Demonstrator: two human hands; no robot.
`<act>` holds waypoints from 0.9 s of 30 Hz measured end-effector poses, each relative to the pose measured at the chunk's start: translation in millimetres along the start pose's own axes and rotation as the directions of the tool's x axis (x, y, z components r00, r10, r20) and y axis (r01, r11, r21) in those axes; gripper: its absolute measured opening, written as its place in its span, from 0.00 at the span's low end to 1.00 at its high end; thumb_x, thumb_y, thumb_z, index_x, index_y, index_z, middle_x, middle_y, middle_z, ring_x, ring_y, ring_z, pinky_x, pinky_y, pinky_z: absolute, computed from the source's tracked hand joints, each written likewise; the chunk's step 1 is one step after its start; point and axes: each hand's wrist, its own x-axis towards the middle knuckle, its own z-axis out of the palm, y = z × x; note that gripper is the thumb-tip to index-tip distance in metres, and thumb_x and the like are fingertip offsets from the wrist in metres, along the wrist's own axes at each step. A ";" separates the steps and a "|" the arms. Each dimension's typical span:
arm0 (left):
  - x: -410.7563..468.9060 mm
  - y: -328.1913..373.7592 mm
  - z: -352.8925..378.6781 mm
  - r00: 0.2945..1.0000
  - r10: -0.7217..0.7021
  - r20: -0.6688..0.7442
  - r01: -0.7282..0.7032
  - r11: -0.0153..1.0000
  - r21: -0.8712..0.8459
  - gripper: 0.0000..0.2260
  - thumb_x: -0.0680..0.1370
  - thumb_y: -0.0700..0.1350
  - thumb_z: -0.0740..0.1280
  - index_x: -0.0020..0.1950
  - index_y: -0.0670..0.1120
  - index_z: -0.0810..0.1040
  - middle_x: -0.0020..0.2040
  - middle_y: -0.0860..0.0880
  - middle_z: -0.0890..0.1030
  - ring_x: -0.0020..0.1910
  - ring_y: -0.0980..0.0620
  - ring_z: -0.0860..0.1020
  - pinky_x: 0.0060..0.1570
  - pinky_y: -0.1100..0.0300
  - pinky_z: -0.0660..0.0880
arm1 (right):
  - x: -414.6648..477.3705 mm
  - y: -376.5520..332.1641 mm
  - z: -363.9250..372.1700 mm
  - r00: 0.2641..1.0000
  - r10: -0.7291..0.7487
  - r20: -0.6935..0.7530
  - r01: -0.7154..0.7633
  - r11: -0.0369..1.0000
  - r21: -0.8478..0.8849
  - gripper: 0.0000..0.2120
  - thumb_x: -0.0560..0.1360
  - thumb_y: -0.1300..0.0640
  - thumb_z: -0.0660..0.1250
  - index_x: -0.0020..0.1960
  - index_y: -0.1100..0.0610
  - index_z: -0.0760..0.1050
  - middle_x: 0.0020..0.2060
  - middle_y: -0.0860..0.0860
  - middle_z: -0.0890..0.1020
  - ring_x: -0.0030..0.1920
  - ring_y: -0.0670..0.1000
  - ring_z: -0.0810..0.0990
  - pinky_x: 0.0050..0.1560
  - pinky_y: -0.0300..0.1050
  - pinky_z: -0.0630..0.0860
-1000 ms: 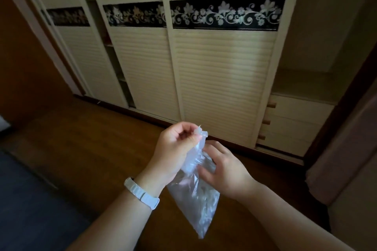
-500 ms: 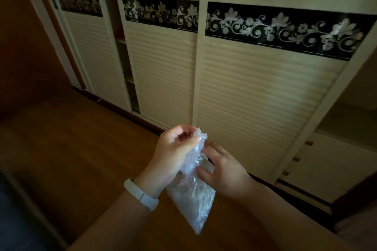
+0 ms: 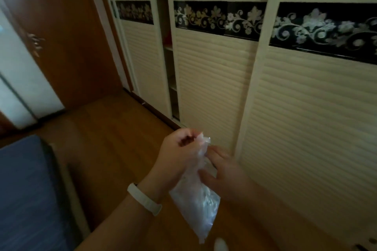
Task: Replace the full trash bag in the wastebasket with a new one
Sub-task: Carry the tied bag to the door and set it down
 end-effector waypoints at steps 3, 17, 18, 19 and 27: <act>47.9 -5.2 -15.1 0.998 -0.003 -0.062 0.003 1.000 -0.001 0.04 0.76 0.38 0.69 0.49 0.40 0.81 0.42 0.46 0.83 0.42 0.51 0.82 0.42 0.60 0.79 | 57.2 15.6 3.8 0.998 -0.044 0.037 0.042 0.998 0.056 0.21 0.76 0.46 0.65 0.68 0.48 0.68 0.64 0.44 0.72 0.64 0.45 0.70 0.63 0.44 0.71; 226.5 -2.5 -97.3 0.928 0.027 -0.371 0.022 0.992 0.127 0.04 0.77 0.40 0.67 0.48 0.45 0.81 0.43 0.49 0.83 0.43 0.50 0.82 0.45 0.57 0.80 | 295.6 40.1 8.6 0.918 -0.365 0.157 0.330 0.919 0.214 0.21 0.77 0.41 0.59 0.66 0.48 0.68 0.60 0.47 0.74 0.59 0.42 0.71 0.59 0.45 0.72; 233.4 -4.2 -107.4 0.923 0.035 -0.382 0.021 0.990 0.140 0.04 0.77 0.40 0.67 0.48 0.46 0.81 0.44 0.49 0.83 0.44 0.49 0.82 0.46 0.56 0.80 | 307.4 41.4 16.8 0.913 -0.377 0.157 0.338 0.914 0.225 0.19 0.78 0.43 0.61 0.66 0.49 0.69 0.60 0.47 0.74 0.58 0.41 0.70 0.58 0.43 0.71; 239.8 -6.8 -117.8 0.917 0.038 -0.397 0.024 0.988 0.151 0.04 0.77 0.40 0.67 0.48 0.46 0.81 0.44 0.49 0.83 0.44 0.49 0.82 0.46 0.56 0.81 | 319.3 42.6 25.9 0.901 -0.404 0.159 0.367 0.904 0.217 0.18 0.78 0.45 0.61 0.66 0.50 0.69 0.60 0.47 0.74 0.58 0.42 0.71 0.57 0.42 0.70; 295.1 -42.7 -229.5 0.874 0.014 -0.486 0.052 0.991 0.123 0.09 0.77 0.41 0.68 0.43 0.54 0.82 0.44 0.50 0.83 0.46 0.48 0.82 0.48 0.54 0.81 | 425.7 7.1 100.8 0.883 -0.430 0.188 0.401 0.900 0.174 0.17 0.76 0.41 0.59 0.62 0.45 0.66 0.56 0.48 0.78 0.55 0.46 0.78 0.54 0.45 0.77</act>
